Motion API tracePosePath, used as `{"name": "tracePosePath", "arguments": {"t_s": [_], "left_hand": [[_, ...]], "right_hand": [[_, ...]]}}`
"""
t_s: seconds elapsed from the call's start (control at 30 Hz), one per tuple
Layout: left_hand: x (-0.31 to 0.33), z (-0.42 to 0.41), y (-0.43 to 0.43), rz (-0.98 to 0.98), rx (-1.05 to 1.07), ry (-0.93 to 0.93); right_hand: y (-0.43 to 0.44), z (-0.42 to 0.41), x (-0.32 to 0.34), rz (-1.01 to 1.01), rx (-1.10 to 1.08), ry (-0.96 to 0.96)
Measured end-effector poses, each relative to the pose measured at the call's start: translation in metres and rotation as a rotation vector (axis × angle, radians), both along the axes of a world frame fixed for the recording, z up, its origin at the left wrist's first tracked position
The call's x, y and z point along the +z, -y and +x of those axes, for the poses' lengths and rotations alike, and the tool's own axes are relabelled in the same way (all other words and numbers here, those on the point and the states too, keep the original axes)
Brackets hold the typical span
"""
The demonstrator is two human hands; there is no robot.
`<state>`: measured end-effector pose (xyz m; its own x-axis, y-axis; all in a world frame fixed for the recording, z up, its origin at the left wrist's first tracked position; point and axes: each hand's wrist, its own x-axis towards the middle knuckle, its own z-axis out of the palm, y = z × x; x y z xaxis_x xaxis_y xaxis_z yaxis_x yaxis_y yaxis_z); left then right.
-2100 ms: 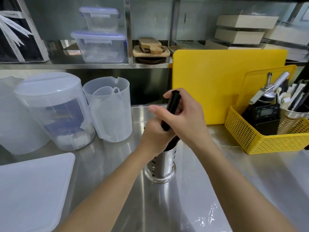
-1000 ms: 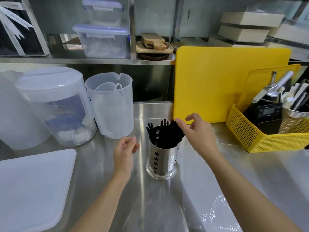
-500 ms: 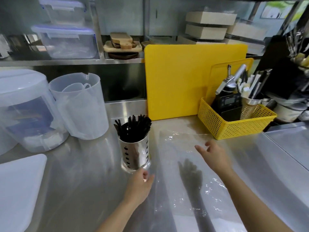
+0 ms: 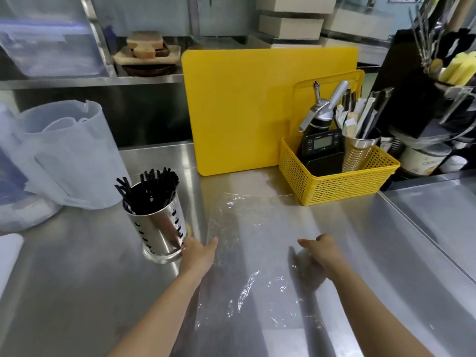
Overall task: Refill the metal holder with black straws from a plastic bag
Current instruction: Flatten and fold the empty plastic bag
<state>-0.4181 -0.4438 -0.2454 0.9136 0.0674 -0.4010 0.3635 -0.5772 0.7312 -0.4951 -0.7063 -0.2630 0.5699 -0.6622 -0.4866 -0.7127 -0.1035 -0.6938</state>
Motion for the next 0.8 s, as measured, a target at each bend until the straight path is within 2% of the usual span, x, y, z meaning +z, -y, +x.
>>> {"name": "tracePosePath", "arguments": {"t_s": [0.13, 0.43, 0.5, 0.6, 0.73, 0.8], "left_hand": [[-0.006, 0.004, 0.003, -0.071, 0.075, -0.09], [0.005, -0.01, 0.016, -0.065, -0.094, -0.115], [0.008, -0.013, 0.021, -0.152, -0.076, -0.073], [0.013, -0.011, 0.018, -0.408, -0.005, -0.094], [0.021, -0.019, 0.004, -0.664, -0.047, -0.325], [0.018, -0.025, -0.004, -0.683, -0.149, -0.424]], "right_hand": [[0.012, -0.004, 0.0, 0.058, 0.06, 0.056], [0.031, -0.03, 0.017, 0.356, 0.198, 0.227], [0.035, -0.035, 0.018, 0.384, 0.205, 0.257], [0.037, -0.039, 0.02, 0.406, 0.24, 0.276], [0.039, -0.043, 0.02, 0.442, 0.237, 0.304], [0.039, -0.044, 0.02, 0.469, 0.229, 0.353]]}}
